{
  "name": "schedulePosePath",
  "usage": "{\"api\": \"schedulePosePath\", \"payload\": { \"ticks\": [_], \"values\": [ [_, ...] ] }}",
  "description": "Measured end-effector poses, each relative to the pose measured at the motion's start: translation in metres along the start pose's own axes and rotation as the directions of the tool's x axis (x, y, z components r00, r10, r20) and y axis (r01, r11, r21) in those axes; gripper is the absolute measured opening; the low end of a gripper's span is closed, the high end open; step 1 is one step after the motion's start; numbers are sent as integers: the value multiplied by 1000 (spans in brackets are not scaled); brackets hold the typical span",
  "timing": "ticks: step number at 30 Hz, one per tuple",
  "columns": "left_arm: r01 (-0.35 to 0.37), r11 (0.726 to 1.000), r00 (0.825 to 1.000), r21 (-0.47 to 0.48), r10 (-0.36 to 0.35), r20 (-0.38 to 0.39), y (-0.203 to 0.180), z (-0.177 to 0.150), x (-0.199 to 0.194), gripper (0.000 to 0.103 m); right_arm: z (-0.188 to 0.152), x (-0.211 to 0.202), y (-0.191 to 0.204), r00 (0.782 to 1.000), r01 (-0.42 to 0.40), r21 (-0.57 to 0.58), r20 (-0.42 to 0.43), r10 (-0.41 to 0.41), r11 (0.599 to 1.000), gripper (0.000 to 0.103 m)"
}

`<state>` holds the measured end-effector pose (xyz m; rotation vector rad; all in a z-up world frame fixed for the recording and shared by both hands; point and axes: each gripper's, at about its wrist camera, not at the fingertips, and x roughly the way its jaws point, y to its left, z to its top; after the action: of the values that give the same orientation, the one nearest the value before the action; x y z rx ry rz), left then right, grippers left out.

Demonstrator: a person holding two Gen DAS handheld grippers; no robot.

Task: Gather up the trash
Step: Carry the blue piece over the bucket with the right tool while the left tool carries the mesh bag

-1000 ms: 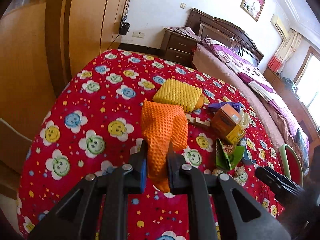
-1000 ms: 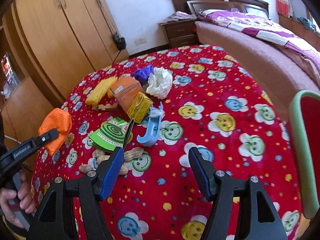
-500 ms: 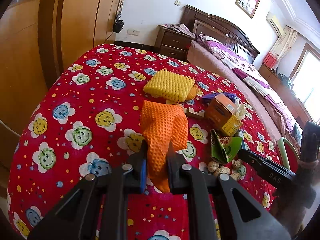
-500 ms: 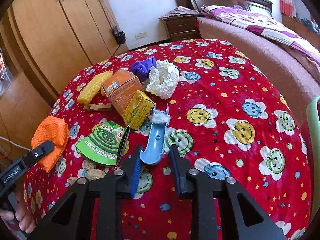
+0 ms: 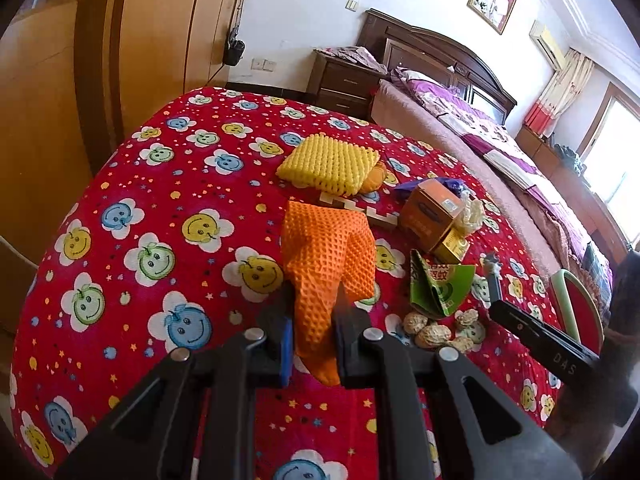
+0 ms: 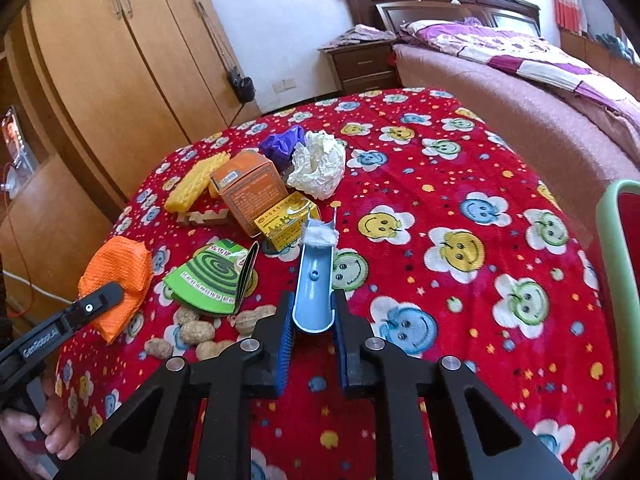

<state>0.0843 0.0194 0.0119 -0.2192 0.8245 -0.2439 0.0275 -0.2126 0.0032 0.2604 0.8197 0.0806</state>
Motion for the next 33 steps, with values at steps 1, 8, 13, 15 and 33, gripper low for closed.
{"api": "schedulePosePath", "payload": {
  "ticks": [1,8,13,15,33],
  "values": [
    [0,1000,1000,1,0,0,-1,0,-1,15,-2,-3,0,1000,-2,-2,5,2,1000,18],
    [12,1000,1000,20,-13,9,-13,-4,-10,15,-13,-28,-4,999,-12,-2,37,12,1000,18],
    [23,999,1000,49,-24,16,-27,-7,-17,15,-19,-47,-10,997,-8,5,71,8,1000,18],
    [30,998,999,63,-31,17,-34,-8,-20,15,-21,-55,-14,997,-8,8,80,7,1000,18],
    [152,974,988,165,-147,-43,-98,-18,-30,15,-41,-115,-50,984,42,47,169,-49,998,18]
  ]
}}
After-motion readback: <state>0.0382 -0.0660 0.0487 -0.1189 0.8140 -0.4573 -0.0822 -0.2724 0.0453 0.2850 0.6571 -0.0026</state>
